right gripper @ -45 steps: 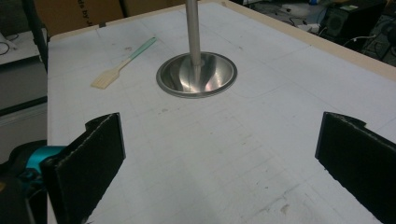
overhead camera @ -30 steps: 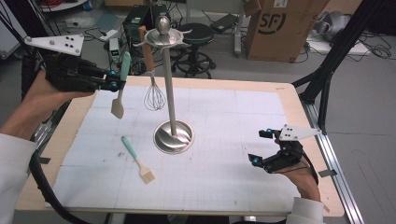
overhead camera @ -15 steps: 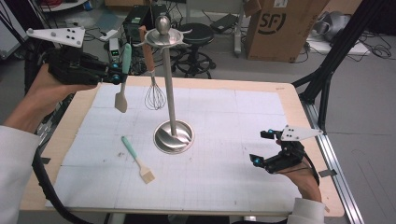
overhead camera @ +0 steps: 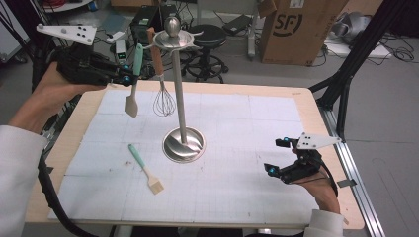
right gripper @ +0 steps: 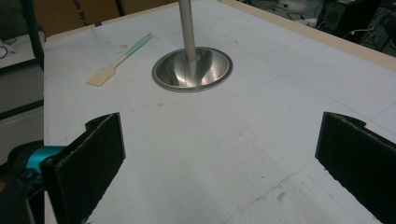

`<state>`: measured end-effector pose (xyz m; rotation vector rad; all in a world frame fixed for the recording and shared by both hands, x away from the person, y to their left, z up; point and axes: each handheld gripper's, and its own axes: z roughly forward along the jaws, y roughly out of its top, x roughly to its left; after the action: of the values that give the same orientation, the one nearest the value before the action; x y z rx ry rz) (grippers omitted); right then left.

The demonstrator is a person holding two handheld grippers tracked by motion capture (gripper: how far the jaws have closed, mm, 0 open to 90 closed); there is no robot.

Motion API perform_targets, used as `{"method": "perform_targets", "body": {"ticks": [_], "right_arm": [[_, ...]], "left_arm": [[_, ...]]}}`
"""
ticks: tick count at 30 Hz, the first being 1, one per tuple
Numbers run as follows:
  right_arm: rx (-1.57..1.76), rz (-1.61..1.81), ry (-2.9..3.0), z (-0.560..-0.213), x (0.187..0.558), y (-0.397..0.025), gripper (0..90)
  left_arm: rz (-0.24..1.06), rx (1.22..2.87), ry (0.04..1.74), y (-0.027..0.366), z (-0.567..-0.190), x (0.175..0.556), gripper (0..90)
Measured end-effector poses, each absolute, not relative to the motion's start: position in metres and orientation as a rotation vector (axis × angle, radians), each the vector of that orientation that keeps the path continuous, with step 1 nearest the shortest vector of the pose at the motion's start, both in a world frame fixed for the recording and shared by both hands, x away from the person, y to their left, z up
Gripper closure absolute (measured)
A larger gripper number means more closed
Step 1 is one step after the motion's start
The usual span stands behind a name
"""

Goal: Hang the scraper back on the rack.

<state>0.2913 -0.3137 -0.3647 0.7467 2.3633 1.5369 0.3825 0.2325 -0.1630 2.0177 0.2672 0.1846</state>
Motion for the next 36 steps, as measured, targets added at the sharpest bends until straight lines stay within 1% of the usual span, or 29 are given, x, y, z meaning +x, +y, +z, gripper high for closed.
{"method": "perform_targets", "body": {"ticks": [18,24,32,36], "right_arm": [[0.753,1.521,2.374,-0.366,0.292,-0.313,0.2],[0.752,1.520,2.375,-0.366,0.292,-0.313,0.2],[0.748,1.514,2.374,-0.367,0.293,-0.313,0.2],[0.757,1.516,2.375,-0.367,0.292,-0.313,0.2]], "left_arm": [[0.147,2.023,0.247,0.227,-0.165,0.392,80.8],[0.147,2.027,0.238,0.220,-0.164,0.395,84.0],[0.123,2.038,0.245,0.212,-0.164,0.399,84.2],[0.131,2.045,0.240,0.211,-0.163,0.397,84.4]]}}
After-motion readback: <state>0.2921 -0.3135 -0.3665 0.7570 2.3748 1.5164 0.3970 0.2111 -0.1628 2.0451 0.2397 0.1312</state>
